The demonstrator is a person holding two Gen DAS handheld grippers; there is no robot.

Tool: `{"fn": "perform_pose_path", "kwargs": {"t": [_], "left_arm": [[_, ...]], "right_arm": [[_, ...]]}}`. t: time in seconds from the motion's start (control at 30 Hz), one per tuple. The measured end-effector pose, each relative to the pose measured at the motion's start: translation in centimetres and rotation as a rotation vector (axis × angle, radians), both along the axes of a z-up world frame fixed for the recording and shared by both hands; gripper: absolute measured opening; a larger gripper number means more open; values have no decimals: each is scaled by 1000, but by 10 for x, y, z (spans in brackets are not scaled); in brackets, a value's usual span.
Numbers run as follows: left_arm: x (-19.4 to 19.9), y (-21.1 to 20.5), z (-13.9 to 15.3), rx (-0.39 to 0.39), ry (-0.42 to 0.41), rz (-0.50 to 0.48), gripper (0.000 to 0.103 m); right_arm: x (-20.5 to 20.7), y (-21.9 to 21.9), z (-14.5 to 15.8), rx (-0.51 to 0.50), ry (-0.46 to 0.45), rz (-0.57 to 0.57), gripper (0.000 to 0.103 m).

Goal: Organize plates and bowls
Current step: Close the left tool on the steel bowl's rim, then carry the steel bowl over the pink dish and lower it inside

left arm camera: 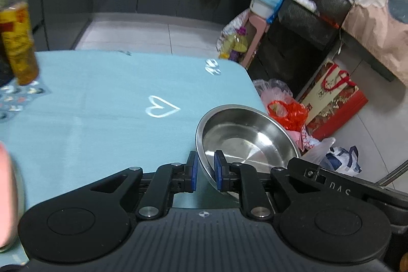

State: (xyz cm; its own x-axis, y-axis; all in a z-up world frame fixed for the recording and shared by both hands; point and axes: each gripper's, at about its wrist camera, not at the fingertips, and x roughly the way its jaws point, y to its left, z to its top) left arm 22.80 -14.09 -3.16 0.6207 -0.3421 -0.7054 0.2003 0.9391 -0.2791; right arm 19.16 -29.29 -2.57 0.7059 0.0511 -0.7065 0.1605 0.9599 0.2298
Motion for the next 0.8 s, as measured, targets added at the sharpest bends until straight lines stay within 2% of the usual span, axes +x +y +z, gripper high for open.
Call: {"fn": "perform_pose_path", "kwargs": {"t": [0.33,0.57,0.8], "left_arm": [[-43,95,24,-17,-59,130,13],[-69,156,33,-27,-68,198,13],[-83,199,31,-30,-63,263,14]], "right_arm": [[-13,81,25,-39,-68,171,8],[-14,128,28,-59,-62,271,8],[-19,172,29,-90,-61,354,9]]}}
